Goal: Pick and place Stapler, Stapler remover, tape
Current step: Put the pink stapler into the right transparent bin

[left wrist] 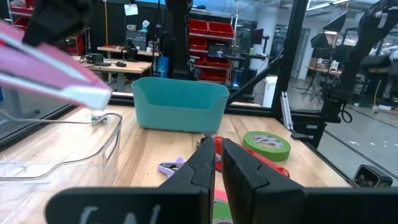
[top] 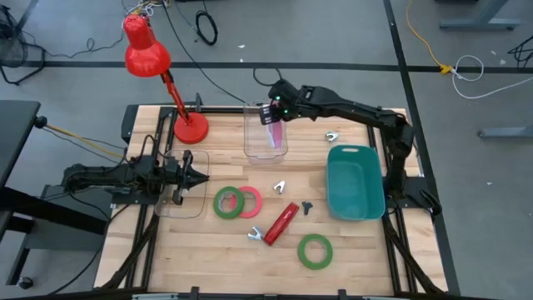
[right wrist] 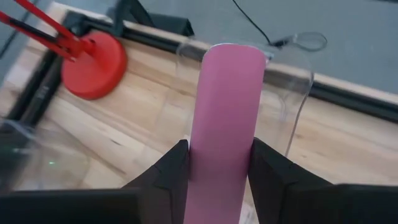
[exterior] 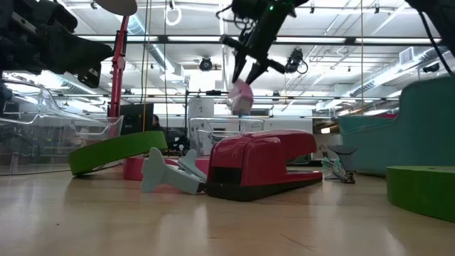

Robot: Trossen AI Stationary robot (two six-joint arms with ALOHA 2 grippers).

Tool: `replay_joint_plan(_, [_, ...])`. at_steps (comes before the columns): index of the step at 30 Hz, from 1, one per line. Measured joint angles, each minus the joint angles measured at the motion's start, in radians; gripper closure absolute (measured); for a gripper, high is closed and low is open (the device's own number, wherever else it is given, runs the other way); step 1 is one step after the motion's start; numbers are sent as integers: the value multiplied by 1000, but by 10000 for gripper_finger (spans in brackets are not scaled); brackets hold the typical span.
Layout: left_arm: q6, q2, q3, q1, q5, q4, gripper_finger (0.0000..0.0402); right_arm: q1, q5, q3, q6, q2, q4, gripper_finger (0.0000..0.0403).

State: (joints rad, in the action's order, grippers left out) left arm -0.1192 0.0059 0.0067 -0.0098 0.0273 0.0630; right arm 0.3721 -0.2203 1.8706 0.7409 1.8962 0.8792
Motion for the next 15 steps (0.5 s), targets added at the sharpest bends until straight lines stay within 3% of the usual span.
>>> replay_joint_plan(7, [0, 0, 0, 0, 0, 0, 371, 0, -1, 0, -45, -70, 20, 275])
replay_joint_plan(15, [0, 0, 0, 0, 0, 0, 371, 0, 4, 0, -84, -62, 22, 275])
